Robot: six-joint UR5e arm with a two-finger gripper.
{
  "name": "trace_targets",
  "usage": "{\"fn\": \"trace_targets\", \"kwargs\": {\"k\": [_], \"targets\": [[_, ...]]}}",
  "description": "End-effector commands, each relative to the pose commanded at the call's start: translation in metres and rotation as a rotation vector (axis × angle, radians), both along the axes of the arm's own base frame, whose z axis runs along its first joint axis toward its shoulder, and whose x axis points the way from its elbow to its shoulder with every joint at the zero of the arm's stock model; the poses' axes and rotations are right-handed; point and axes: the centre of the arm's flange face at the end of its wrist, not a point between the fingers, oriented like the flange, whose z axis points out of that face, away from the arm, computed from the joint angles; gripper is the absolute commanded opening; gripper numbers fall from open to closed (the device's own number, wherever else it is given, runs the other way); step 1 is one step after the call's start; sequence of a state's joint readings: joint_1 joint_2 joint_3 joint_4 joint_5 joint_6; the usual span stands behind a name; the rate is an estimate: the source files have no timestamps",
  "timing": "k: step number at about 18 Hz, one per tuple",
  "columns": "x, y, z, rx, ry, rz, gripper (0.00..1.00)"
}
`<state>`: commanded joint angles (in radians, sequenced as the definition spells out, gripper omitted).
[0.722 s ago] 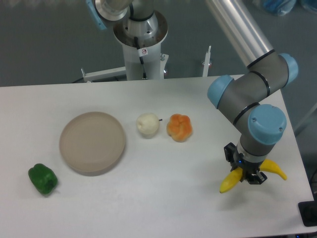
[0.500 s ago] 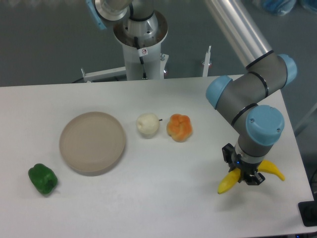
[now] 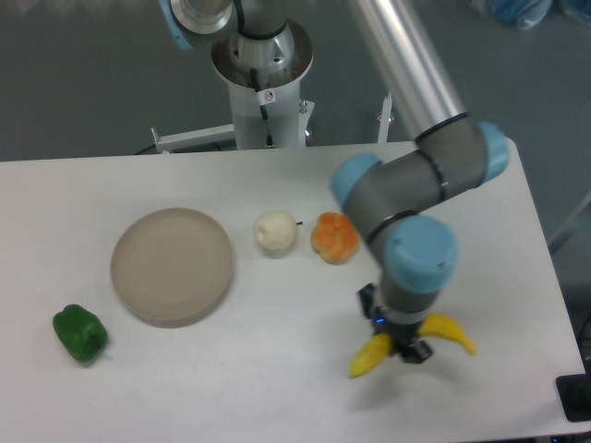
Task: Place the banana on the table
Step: 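Carry the yellow banana in the gripper across the table past the plate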
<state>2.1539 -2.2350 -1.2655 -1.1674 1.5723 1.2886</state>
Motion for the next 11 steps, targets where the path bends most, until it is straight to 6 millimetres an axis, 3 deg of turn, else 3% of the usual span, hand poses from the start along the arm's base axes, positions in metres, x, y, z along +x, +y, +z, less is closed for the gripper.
{"fn": "trace_targets", "kwargs": {"k": [7, 11], "targets": [[0.098, 0.014, -0.045, 0.018, 0.015, -0.070, 0.16], [0.146, 0.023, -0.052, 0.017, 0.000, -0.103, 0.19]]}}
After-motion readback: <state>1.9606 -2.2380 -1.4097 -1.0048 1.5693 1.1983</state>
